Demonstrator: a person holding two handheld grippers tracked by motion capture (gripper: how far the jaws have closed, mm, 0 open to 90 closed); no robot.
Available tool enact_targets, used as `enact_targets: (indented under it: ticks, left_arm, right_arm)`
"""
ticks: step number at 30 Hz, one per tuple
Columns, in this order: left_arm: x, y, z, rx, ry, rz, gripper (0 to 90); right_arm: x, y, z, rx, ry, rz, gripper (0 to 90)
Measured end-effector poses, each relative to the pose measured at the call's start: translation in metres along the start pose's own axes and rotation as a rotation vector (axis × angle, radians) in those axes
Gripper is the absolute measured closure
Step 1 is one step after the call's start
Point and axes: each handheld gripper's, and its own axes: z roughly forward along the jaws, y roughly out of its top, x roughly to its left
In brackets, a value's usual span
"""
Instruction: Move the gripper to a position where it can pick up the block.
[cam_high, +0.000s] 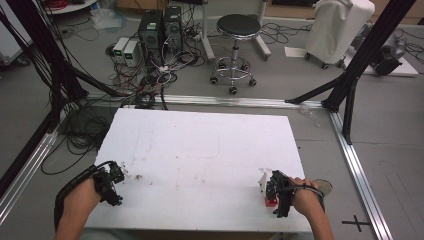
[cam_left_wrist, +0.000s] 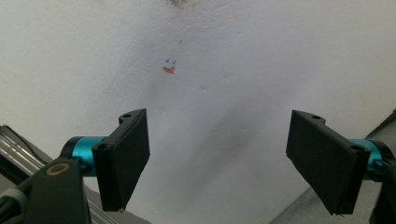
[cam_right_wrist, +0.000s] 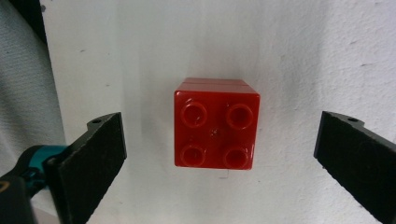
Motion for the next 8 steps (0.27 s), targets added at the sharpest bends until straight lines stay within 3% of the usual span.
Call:
enact_targets:
  ticks: [8]
  left_arm:
    - [-0.0001,0.0007,0.0010,-0.001,-0.002,0.000,21.8]
  right_arm:
    - [0.0006,-0.0002,0.0019,0.005,0.003,-0.001,1.6]
